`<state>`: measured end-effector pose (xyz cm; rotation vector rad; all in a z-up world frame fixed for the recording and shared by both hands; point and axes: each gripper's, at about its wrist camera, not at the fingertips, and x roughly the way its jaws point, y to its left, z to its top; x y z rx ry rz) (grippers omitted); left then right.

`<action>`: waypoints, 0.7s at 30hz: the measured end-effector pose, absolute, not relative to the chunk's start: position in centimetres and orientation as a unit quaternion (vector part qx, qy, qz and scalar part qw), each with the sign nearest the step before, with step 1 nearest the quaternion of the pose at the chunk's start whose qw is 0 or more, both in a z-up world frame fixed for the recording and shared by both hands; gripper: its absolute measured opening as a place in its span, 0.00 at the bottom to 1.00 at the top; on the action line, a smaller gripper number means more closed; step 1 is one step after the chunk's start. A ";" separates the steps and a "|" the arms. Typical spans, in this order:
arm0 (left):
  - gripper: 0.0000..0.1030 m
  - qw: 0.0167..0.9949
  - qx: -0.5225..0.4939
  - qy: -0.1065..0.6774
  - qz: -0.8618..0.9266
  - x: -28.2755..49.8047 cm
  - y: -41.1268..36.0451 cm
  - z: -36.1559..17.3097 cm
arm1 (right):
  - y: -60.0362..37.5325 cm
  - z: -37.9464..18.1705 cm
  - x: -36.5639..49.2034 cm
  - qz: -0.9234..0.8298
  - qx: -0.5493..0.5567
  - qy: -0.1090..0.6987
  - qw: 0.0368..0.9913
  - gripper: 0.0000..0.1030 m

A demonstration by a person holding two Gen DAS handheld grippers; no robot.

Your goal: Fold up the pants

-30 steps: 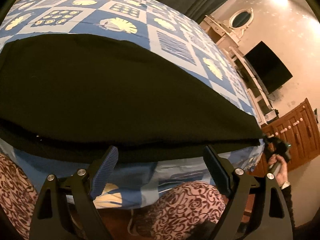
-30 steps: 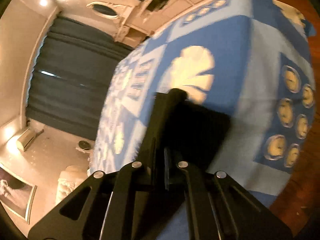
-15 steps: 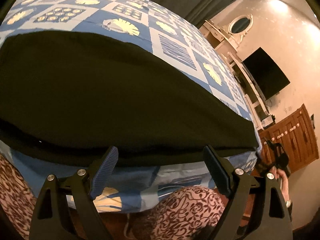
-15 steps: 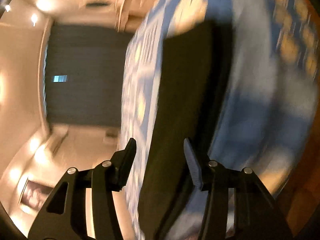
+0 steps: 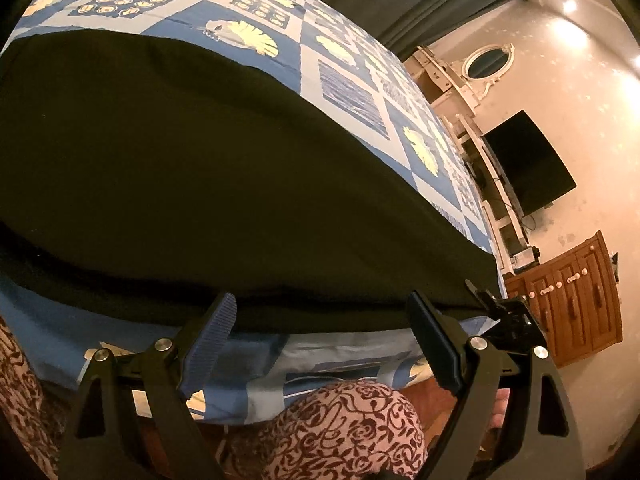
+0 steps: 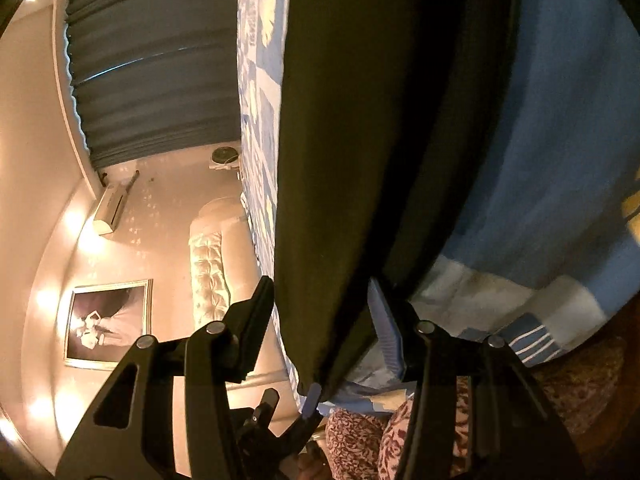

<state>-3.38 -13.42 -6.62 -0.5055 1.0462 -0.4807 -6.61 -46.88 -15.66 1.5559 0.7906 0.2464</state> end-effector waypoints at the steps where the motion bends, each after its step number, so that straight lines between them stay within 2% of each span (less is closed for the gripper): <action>1: 0.83 0.809 -0.238 0.489 -0.225 -3.4 -13.5 -6.6 | -46.7 -15.9 -6.3 0.110 0.682 0.342 0.637 0.47; 2: 0.83 0.808 -0.240 0.488 -0.225 -3.4 -13.6 -6.6 | -46.7 -16.0 -6.0 0.111 0.682 0.338 0.639 0.45; 3: 0.83 0.807 -0.243 0.488 -0.228 -3.4 -13.7 -6.6 | -46.5 -16.1 -5.5 0.112 0.681 0.337 0.641 0.37; 4: 0.83 0.804 -0.249 0.488 -0.232 -3.5 -13.9 -6.6 | -46.1 -16.1 -4.6 0.117 0.671 0.343 0.647 0.17; 5: 0.83 0.802 -0.253 0.488 -0.235 -3.6 -14.0 -6.5 | -46.0 -15.9 -4.4 0.117 0.660 0.350 0.654 0.08; 8: 0.83 0.794 -0.281 0.483 -0.242 -3.8 -14.3 -6.3 | -45.8 -14.4 -4.5 0.127 0.642 0.353 0.668 0.06; 15: 0.83 0.721 -0.420 0.484 -0.264 -3.8 -15.6 -7.6 | -45.8 -14.2 -5.8 0.130 0.648 0.353 0.662 0.06; 21: 0.83 0.692 -0.474 0.482 -0.253 -3.4 -16.6 -8.7 | -46.0 -13.4 -5.5 0.143 0.647 0.348 0.663 0.06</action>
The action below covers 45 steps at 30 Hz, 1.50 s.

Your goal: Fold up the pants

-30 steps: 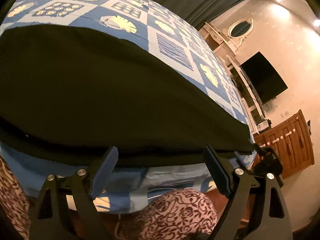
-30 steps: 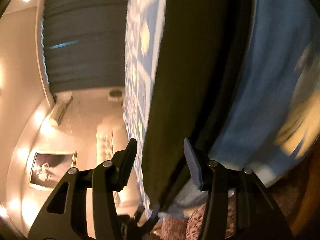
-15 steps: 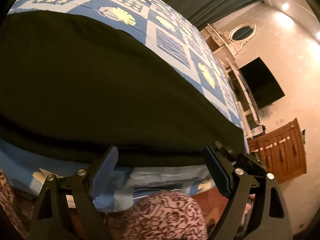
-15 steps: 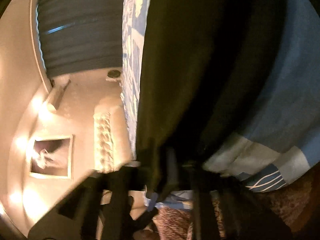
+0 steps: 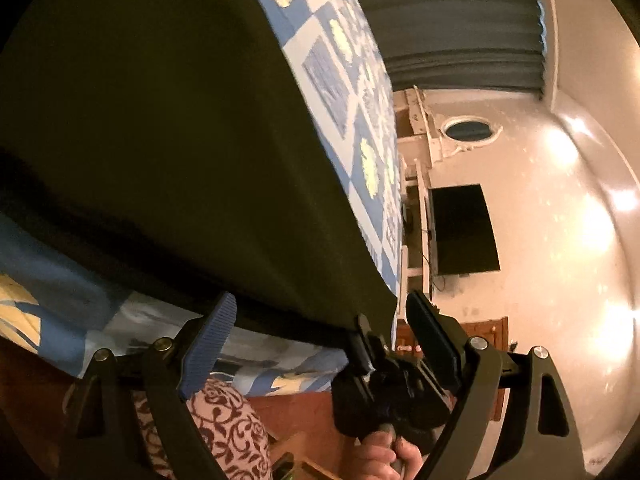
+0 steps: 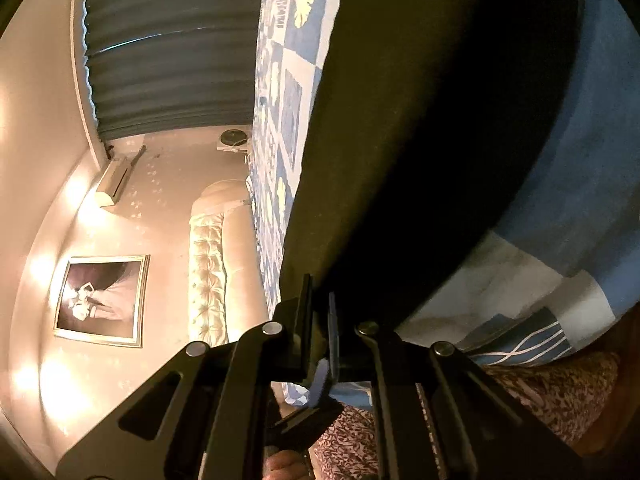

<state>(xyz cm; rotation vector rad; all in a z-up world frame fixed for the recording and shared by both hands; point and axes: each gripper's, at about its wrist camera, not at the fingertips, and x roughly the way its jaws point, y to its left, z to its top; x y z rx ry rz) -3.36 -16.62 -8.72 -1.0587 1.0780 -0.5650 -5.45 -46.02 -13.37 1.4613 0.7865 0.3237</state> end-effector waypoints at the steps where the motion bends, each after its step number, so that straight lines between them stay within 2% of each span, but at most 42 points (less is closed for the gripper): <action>1: 0.83 0.695 -0.474 0.482 -0.246 -3.3 -16.6 -9.0 | -46.0 -13.4 -5.5 0.144 0.648 0.348 0.662 0.06; 5: 0.82 0.706 -0.482 0.478 -0.205 -3.1 -16.1 -9.7 | -46.0 -13.8 -5.4 0.146 0.653 0.349 0.657 0.06; 6: 0.78 0.705 -0.488 0.476 -0.195 -3.1 -15.9 -9.8 | -46.0 -13.9 -5.4 0.146 0.653 0.349 0.656 0.06; 8: 0.59 0.711 -0.486 0.482 -0.158 -2.9 -15.7 -10.1 | -46.0 -13.9 -5.4 0.145 0.654 0.350 0.655 0.06; 10: 0.15 0.716 -0.475 0.498 -0.116 -2.9 -15.6 -10.5 | -45.9 -14.0 -5.4 0.144 0.656 0.351 0.652 0.06; 11: 0.11 0.713 -0.477 0.504 -0.101 -3.1 -15.4 -10.8 | -45.8 -14.0 -5.4 0.144 0.657 0.352 0.651 0.06; 13: 0.09 0.703 -0.497 0.499 -0.092 -3.8 -15.1 -11.2 | -45.8 -14.2 -5.7 0.143 0.657 0.355 0.650 0.06; 18: 0.07 0.736 -0.456 0.495 -0.082 -5.7 -15.4 -10.4 | -45.4 -14.3 -6.6 0.132 0.639 0.372 0.660 0.06; 21: 0.08 0.739 -0.454 0.490 -0.084 -5.7 -15.4 -10.8 | -45.6 -15.6 -6.9 0.130 0.650 0.376 0.648 0.09; 23: 0.15 0.738 -0.459 0.487 -0.087 -5.8 -15.3 -10.4 | -46.0 -15.7 -7.0 0.131 0.654 0.373 0.645 0.09; 25: 0.59 0.748 -0.447 0.477 -0.117 -6.1 -15.8 -9.2 | -46.9 -14.8 -7.2 0.135 0.645 0.362 0.659 0.17; 27: 0.80 0.769 -0.410 0.469 -0.143 -6.8 -16.4 -7.3 | -49.1 -12.7 -7.8 0.133 0.623 0.337 0.693 0.32; 30: 0.81 0.791 -0.363 0.445 -0.211 -8.0 -16.7 -4.4 | -54.9 -9.3 -9.1 0.095 0.588 0.284 0.751 0.42; 31: 0.82 0.802 -0.344 0.433 -0.223 -8.1 -16.4 -3.4 | -57.2 -8.5 -9.4 0.078 0.581 0.271 0.764 0.42; 32: 0.83 0.812 -0.333 0.422 -0.227 -8.2 -15.8 -2.7 | -60.9 -7.3 -10.2 0.048 0.575 0.244 0.779 0.47; 33: 0.83 0.820 -0.325 0.414 -0.223 -7.7 -15.5 -2.3 | -63.5 -6.6 -10.8 0.032 0.573 0.227 0.787 0.60; 34: 0.83 0.830 -0.317 0.406 -0.215 -7.1 -14.6 -1.9 | -66.2 -6.1 -10.9 0.023 0.568 0.217 0.793 0.62; 36: 0.83 0.845 -0.304 0.397 -0.188 -5.7 -12.6 -1.7 | -71.7 -5.2 -11.4 -0.037 0.536 0.218 0.815 0.64; 39: 0.83 0.860 -0.285 0.405 -0.121 -3.5 -8.7 -2.5 | -76.9 -6.0 -10.2 -0.086 0.501 0.268 0.818 0.64; 45: 0.83 0.857 -0.309 0.413 -0.014 0.2 0.1 -3.6 | -78.2 -10.0 -5.4 -0.033 0.491 0.356 0.795 0.64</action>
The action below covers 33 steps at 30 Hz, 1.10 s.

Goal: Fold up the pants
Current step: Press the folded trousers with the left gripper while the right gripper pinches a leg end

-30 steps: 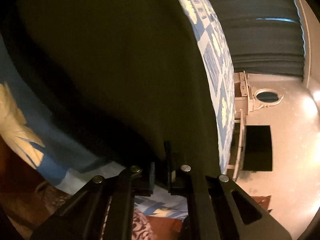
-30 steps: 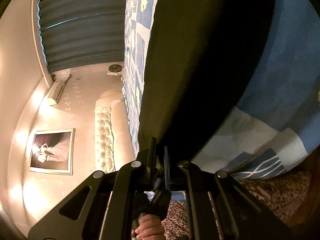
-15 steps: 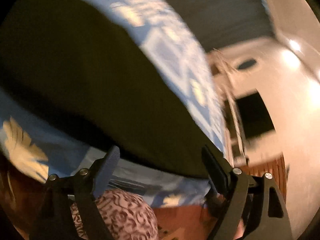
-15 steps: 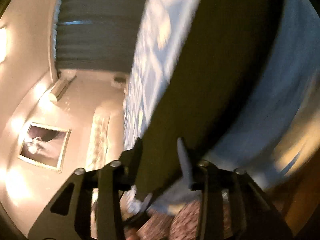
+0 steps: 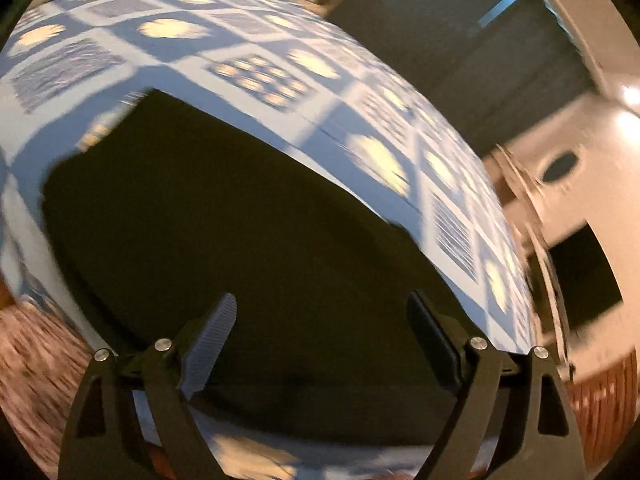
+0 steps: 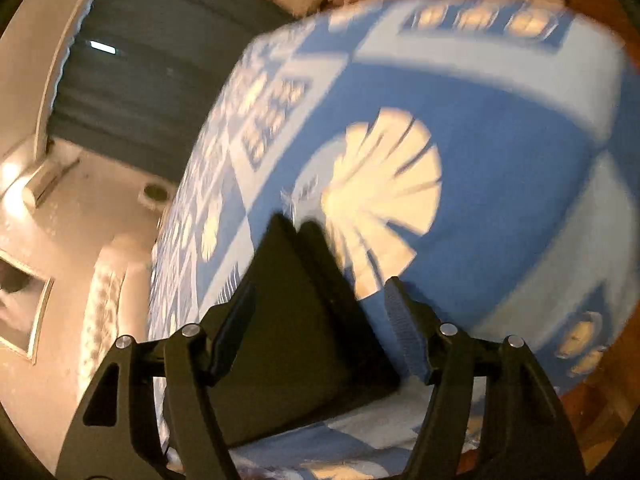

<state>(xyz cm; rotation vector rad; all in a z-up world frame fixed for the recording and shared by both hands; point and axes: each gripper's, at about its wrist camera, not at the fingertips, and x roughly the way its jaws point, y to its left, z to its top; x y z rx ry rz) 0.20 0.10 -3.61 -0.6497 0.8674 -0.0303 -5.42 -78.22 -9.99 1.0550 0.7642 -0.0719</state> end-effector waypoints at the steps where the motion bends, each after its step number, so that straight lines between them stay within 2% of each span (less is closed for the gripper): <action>1: 0.83 0.857 -0.312 0.410 0.006 0.5 1.7 -3.8 | -78.0 -10.3 -4.9 -0.029 0.488 0.364 0.793 0.65; 4: 0.83 0.852 -0.317 0.412 0.063 0.8 5.8 -4.7 | -76.3 -10.6 -2.9 0.029 0.478 0.397 0.783 0.62; 5: 0.83 0.851 -0.317 0.411 0.077 0.8 7.0 -4.9 | -75.6 -10.6 -2.3 0.037 0.464 0.414 0.782 0.46; 6: 0.83 0.851 -0.314 0.411 0.090 0.8 8.0 -5.2 | -74.6 -10.5 -1.5 0.042 0.441 0.441 0.781 0.14; 11: 0.83 0.859 -0.299 0.402 0.101 -0.2 10.1 -5.0 | -73.5 -9.4 -0.6 0.013 0.374 0.469 0.800 0.14; 14: 0.83 0.866 -0.286 0.398 0.096 -0.2 10.0 -4.6 | -74.2 -10.6 -1.0 0.005 0.395 0.461 0.795 0.14; 18: 0.83 0.864 -0.264 0.419 0.088 0.6 10.3 -5.2 | -73.6 -9.3 -1.5 -0.008 0.401 0.446 0.800 0.14; 26: 0.83 0.864 -0.223 0.446 0.070 1.2 11.2 -5.4 | -68.2 0.9 -1.6 0.061 0.411 0.352 0.839 0.14; 33: 0.83 0.835 -0.262 0.477 0.077 0.7 12.3 -7.5 | -59.8 8.5 0.3 0.104 0.364 0.340 0.861 0.15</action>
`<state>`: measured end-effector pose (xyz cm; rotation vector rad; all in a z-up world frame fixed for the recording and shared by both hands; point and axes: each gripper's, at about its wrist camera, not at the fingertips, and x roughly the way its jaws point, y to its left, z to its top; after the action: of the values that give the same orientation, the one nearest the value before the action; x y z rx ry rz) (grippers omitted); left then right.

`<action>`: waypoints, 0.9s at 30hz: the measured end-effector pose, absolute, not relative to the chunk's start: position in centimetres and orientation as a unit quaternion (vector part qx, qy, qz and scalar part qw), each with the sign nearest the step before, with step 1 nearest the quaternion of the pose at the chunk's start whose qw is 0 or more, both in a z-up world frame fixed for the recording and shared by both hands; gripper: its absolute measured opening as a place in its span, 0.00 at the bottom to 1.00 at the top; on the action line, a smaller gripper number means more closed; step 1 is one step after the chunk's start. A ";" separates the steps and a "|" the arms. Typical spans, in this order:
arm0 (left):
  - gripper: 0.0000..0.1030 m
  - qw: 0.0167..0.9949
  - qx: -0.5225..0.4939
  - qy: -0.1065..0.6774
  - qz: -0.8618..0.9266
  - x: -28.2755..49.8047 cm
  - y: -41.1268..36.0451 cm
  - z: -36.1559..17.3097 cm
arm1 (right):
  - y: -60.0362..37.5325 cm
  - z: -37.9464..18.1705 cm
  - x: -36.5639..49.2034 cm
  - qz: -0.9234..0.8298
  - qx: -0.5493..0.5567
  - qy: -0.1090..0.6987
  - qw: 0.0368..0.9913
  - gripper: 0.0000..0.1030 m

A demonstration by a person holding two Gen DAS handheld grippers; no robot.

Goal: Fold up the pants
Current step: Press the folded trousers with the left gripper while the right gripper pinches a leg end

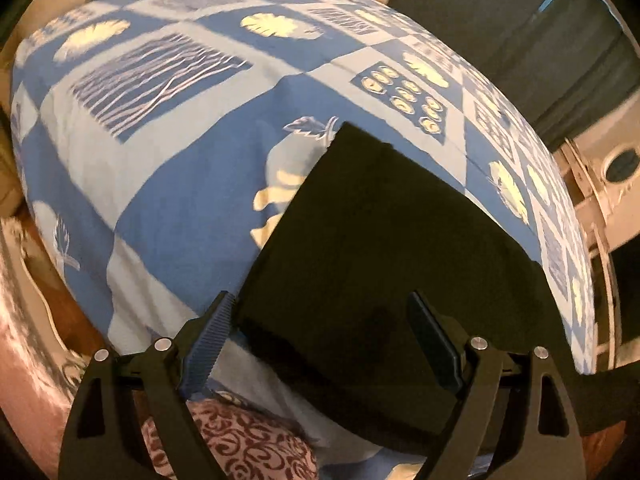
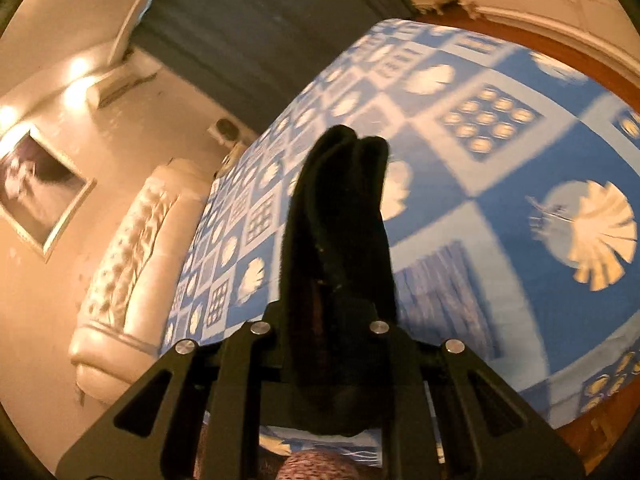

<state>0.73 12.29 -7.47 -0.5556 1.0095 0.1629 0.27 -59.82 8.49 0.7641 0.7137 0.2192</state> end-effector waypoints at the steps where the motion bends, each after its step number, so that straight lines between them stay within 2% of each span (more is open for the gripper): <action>1: 0.83 0.829 -0.270 0.485 0.075 0.8 12.3 -7.6 | -58.2 9.2 0.7 0.108 0.354 0.343 0.863 0.15; 5: 0.83 0.830 -0.278 0.479 0.073 0.7 12.0 -6.9 | -50.4 11.2 2.2 0.087 0.245 0.374 0.890 0.15; 9: 0.83 0.834 -0.280 0.471 0.066 0.4 11.8 -6.2 | -41.6 10.1 4.0 0.085 0.142 0.408 0.898 0.15; 15: 0.83 0.855 -0.245 0.454 0.056 0.4 10.5 -4.7 | -31.2 4.0 6.3 0.082 0.059 0.459 0.882 0.15; 23: 0.83 0.868 -0.223 0.442 0.043 0.3 9.4 -3.9 | -23.6 -4.1 7.9 0.041 -0.017 0.506 0.861 0.17; 25: 0.83 0.868 -0.221 0.443 0.043 0.4 9.3 -4.0 | -22.7 -5.1 8.0 0.034 -0.023 0.510 0.859 0.25; 27: 0.83 0.867 -0.223 0.444 0.043 0.4 9.3 -4.1 | -21.8 -5.7 7.9 0.033 -0.021 0.509 0.860 0.41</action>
<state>0.37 9.28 -4.07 -0.4678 0.9292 0.0900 7.88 -21.83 -5.71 -0.0440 1.0687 0.0697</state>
